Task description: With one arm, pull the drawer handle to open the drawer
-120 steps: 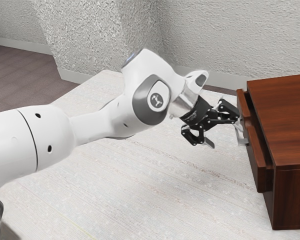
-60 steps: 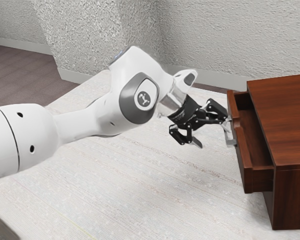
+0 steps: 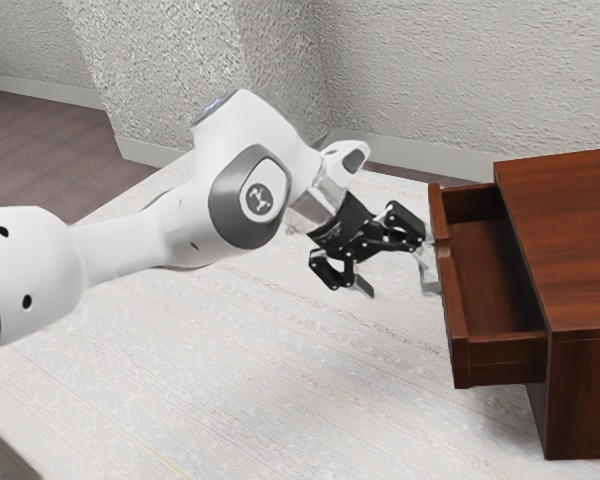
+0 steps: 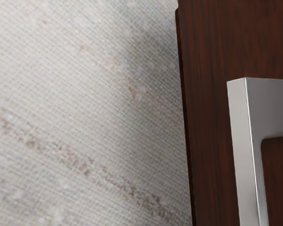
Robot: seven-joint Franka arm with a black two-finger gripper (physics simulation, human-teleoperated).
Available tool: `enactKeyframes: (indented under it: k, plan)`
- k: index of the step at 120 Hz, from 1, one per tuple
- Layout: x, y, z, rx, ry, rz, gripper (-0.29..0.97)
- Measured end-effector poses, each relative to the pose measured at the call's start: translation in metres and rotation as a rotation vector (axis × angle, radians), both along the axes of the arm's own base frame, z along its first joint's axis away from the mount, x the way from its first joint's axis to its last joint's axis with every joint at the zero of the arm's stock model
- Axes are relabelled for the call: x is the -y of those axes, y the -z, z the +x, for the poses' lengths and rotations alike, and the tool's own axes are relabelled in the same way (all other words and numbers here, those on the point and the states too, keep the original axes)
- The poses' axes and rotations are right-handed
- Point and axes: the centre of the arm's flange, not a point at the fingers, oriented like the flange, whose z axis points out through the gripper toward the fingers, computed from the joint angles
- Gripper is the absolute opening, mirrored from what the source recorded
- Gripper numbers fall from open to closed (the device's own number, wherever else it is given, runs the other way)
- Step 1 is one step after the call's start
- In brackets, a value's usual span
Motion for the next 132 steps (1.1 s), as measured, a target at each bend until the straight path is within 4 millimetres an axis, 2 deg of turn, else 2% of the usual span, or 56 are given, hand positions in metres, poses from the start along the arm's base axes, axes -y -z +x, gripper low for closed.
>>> enactKeyframes:
  k: [9,26,67,132]
  plan:
    - [-0.008,0.002,-0.003,-0.010,-0.007,0.009,0.68]
    - [-0.019,-0.003,-0.020,-0.018,-0.014,0.020,0.68]
    - [-0.046,-0.006,-0.038,-0.027,-0.043,0.042,0.68]
    - [-0.069,-0.007,-0.070,-0.041,-0.068,0.063,0.68]
